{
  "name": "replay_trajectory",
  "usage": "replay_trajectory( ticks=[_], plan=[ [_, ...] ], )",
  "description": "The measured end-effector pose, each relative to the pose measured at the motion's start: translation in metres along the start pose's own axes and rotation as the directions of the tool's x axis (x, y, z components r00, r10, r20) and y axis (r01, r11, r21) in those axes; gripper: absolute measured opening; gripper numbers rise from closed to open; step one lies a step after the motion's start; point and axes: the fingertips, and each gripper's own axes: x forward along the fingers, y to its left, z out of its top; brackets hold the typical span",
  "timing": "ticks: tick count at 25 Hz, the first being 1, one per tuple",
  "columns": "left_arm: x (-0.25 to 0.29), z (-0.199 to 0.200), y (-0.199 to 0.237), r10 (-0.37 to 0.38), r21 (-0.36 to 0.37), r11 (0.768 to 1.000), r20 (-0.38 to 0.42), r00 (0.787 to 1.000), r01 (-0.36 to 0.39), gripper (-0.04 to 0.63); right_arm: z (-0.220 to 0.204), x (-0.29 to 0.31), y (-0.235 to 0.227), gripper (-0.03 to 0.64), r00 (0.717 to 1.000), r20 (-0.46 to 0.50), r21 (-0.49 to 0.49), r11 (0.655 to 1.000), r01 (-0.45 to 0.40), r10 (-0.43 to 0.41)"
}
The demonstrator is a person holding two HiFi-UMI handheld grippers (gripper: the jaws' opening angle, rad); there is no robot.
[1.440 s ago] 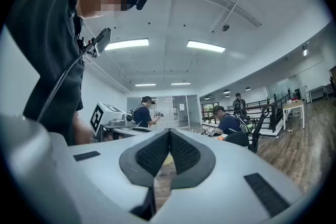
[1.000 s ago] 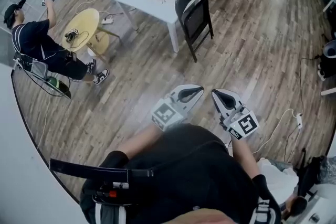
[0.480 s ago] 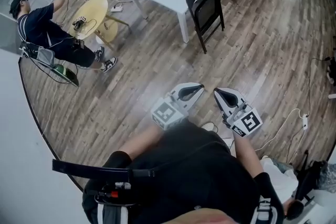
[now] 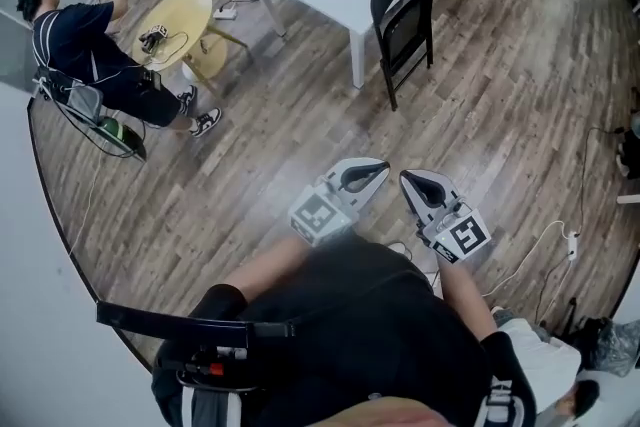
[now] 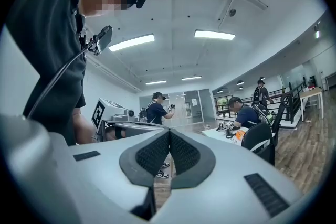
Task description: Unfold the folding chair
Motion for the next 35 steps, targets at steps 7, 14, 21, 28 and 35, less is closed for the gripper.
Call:
replay_trajectory(
  ticks=[7,14,21,28,35],
  plan=[
    [-0.022,0.003,0.061,-0.004,-0.009,1.0,0.005,1.0,0.004,0.005,-0.001,0.069,-0.012,0.008,0.999,-0.018,-0.001,0.999,0.039,-0.039],
    [-0.029,0.002,0.112,-0.002,-0.027,1.0,-0.005,1.0,0.001,0.005,0.002,0.113,-0.031,0.008,0.997,-0.002,-0.01,0.997,0.076,-0.076],
    [-0.002,0.002,0.137,-0.004,-0.05,0.999,-0.008,1.0,0.004,0.005,0.004,0.123,-0.072,0.009,0.996,0.003,0.005,0.996,0.09,-0.09],
    [0.062,0.009,0.166,0.024,-0.036,0.999,-0.007,1.0,-0.024,0.005,0.008,0.117,-0.146,0.009,0.998,0.013,0.011,0.998,0.068,-0.068],
    [0.151,0.019,0.203,0.062,-0.019,0.998,-0.027,0.998,-0.063,0.005,0.023,0.11,-0.234,0.009,1.0,0.021,0.009,1.0,0.001,-0.001]
  ],
)
